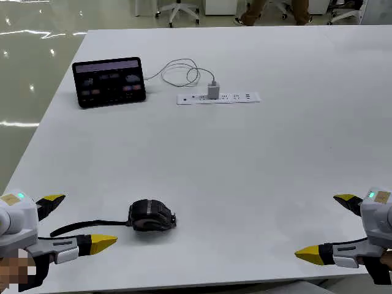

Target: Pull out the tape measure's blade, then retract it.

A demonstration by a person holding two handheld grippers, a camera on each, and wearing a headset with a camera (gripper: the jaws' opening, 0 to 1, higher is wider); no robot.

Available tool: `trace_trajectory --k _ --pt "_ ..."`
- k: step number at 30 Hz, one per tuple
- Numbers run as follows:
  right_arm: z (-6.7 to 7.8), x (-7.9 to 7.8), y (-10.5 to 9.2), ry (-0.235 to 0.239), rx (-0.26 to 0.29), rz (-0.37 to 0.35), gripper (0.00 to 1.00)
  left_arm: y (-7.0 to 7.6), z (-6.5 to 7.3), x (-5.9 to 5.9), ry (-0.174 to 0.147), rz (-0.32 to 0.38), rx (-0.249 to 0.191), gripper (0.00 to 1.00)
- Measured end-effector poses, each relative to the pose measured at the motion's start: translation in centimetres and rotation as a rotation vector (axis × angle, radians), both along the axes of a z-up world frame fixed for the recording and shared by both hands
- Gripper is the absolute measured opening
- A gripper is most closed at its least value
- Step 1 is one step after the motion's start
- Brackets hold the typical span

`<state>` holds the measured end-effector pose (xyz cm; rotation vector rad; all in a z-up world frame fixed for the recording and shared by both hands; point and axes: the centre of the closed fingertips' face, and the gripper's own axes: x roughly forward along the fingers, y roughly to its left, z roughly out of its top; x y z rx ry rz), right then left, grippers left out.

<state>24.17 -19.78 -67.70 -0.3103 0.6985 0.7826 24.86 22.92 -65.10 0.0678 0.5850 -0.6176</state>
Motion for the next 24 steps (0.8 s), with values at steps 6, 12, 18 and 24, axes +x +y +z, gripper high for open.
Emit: trace_trajectory --k 6,12,18,24 --pt "0.2 -0.2 0.0 -0.003 -0.006 0.002 1.0 0.5 0.0 -0.4 -0.001 0.006 -0.001 1.0" --pt "0.4 -0.2 -0.2 -0.001 -0.009 -0.004 1.0 1.0 0.0 -0.5 0.0 0.02 -0.002 1.0" --pt "0.4 -0.1 -0.2 -0.005 -0.015 0.0 1.0 1.1 0.1 -0.2 -0.008 0.018 0.0 1.0" --pt "0.8 0.1 0.2 -0.024 -0.018 0.01 1.0 0.8 -0.2 -0.1 0.003 -0.014 0.008 1.0"
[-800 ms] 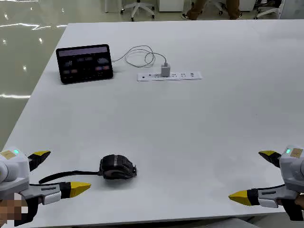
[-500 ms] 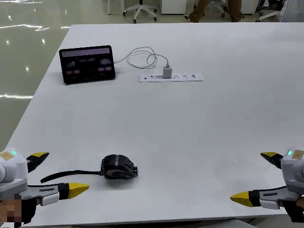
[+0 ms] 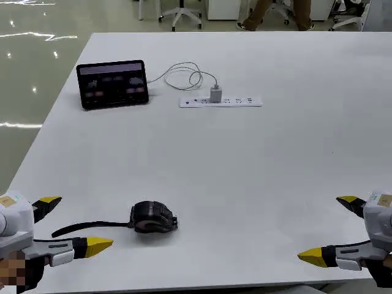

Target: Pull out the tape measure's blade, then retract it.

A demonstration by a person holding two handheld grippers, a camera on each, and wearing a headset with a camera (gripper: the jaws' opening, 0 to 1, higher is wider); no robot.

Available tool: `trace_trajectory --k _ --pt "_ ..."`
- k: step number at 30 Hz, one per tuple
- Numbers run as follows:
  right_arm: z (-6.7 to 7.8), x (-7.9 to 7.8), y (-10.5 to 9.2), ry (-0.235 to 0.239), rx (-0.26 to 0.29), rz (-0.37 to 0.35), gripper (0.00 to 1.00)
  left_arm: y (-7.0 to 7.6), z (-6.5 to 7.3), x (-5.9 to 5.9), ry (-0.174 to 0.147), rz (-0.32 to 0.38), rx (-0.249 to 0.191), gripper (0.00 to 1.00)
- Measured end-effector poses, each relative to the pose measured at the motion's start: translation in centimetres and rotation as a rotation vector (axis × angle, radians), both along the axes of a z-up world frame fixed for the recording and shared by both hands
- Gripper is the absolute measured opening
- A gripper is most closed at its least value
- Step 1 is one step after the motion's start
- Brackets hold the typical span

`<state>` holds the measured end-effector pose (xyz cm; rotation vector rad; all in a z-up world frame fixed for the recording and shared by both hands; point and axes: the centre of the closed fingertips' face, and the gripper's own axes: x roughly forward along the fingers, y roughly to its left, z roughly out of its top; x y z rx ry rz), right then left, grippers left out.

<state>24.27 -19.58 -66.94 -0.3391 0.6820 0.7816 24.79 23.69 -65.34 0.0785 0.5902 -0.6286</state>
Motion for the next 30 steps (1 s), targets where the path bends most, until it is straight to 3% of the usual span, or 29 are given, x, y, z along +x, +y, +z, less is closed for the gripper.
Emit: trace_trajectory --k 5,8,12,14,22,30 --pt "0.2 -0.1 0.4 0.003 -0.003 0.016 1.0 -0.4 0.1 0.4 -0.012 -0.029 0.006 1.0" --pt "0.2 -0.1 0.5 0.006 -0.001 0.032 1.0 -1.0 -0.3 0.1 0.016 -0.072 0.029 1.0" --pt "0.2 0.0 1.2 0.006 0.015 0.069 0.99 -0.8 -1.1 0.2 0.032 -0.106 0.111 1.0" --pt "0.1 0.3 1.5 0.0 0.016 0.084 1.0 -1.3 -0.9 0.5 0.014 -0.121 0.106 1.0" --pt "0.8 1.1 2.9 -0.033 0.017 0.104 1.0 -2.0 -0.9 1.2 0.035 -0.158 0.134 1.0" --pt "0.9 1.5 3.8 -0.028 0.012 0.125 1.0 -2.8 -1.0 1.6 0.043 -0.22 0.159 1.0"
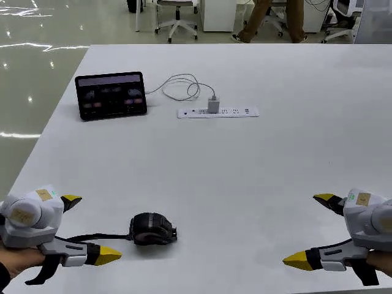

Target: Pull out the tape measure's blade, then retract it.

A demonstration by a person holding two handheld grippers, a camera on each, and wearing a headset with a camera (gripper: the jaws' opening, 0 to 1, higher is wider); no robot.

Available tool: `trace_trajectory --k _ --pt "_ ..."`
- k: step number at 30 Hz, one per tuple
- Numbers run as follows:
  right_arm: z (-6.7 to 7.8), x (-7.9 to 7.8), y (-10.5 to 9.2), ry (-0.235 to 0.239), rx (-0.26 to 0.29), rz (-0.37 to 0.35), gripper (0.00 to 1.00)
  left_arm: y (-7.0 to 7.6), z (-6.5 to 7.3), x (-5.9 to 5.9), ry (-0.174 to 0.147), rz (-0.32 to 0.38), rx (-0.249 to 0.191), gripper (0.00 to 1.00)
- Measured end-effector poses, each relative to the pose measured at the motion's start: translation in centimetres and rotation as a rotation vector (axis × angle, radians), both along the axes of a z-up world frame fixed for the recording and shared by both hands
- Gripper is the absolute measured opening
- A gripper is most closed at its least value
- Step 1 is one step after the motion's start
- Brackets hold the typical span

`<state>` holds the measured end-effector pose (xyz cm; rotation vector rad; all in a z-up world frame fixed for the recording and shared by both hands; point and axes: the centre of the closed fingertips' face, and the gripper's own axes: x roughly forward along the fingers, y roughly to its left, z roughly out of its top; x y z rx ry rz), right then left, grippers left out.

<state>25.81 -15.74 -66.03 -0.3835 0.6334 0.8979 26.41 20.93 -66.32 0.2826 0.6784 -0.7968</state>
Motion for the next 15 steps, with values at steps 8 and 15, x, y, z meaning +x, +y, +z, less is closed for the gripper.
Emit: trace_trajectory --k 8,15 --pt "-0.6 -0.1 1.3 0.017 0.001 0.028 1.0 -1.1 -0.7 -0.1 0.028 -0.081 0.035 0.95" --pt "-1.1 -0.2 2.7 0.034 0.004 0.062 1.0 -2.2 -1.3 0.3 0.047 -0.155 0.077 0.95"
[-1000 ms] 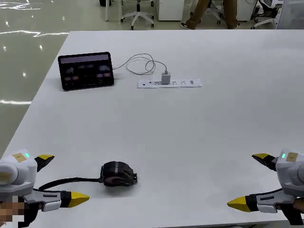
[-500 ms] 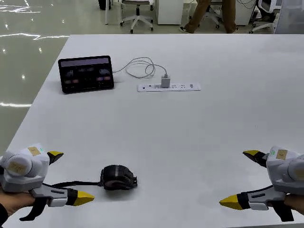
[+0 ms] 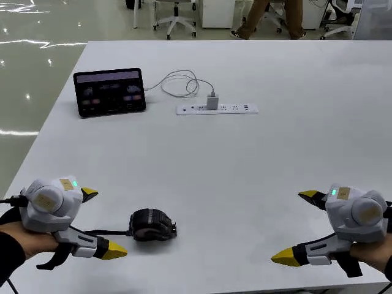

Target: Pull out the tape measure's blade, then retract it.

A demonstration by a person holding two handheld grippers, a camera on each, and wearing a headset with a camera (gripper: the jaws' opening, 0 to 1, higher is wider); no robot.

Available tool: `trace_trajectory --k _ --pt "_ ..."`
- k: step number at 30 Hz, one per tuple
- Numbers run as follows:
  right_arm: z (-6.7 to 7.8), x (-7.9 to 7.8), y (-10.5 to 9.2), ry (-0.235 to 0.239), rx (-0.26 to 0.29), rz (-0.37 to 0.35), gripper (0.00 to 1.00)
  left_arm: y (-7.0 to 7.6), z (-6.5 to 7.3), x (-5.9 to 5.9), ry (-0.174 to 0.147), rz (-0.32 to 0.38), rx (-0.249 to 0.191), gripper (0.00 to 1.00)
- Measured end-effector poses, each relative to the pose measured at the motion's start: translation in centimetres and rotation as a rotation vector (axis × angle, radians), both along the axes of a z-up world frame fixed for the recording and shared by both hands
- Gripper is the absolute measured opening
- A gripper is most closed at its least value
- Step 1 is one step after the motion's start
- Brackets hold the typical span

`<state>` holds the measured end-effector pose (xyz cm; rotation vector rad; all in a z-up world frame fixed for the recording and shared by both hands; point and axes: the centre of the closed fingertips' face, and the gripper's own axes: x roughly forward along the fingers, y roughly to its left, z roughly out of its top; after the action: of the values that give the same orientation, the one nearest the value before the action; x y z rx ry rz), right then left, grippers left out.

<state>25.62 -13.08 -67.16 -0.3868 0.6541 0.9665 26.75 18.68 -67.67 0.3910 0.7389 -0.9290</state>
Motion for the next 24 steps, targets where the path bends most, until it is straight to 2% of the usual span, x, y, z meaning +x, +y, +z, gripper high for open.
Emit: trace_trajectory --k 12,19,22,24 --pt "-0.4 0.4 2.2 0.008 -0.002 0.062 0.97 -1.9 -0.6 0.8 0.014 -0.099 0.049 0.93" --pt "-0.7 0.6 3.7 0.016 -0.003 0.106 0.95 -3.0 -0.6 1.0 0.02 -0.161 0.077 0.88" --pt "-0.9 0.9 4.2 0.008 -0.007 0.113 0.98 -3.3 -0.8 0.9 0.032 -0.181 0.086 0.86" --pt "-0.9 1.0 4.7 0.011 -0.007 0.12 0.96 -3.6 -1.1 0.7 0.055 -0.2 0.089 0.86"
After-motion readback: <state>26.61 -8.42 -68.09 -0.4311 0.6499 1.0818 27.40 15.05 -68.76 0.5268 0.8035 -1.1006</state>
